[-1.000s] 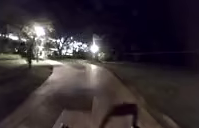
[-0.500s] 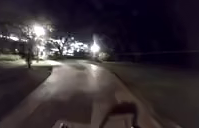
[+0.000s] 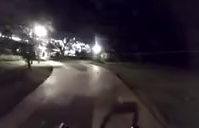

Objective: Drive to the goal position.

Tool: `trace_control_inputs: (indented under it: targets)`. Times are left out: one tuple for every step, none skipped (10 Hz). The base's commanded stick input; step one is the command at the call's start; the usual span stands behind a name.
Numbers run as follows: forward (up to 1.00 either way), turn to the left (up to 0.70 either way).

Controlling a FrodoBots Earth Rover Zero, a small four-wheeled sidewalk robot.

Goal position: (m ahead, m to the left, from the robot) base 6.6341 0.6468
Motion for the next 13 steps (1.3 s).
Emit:
trace_control_inputs:
  targets:
    - [0.45,0.0]
    - [0.45,0.0]
    - [0.45,0.0]
    - [0.45,0.18]
    - [0.45,0.27]
    - [0.45,0.27]
    - [0.45,0.27]
    - [0.45,0.27]
    - [0.45,0.27]
    - [0.45,0.27]
    - [0.45,0.27]
    - [0.45,0.27]
    - [0.45,0.27]
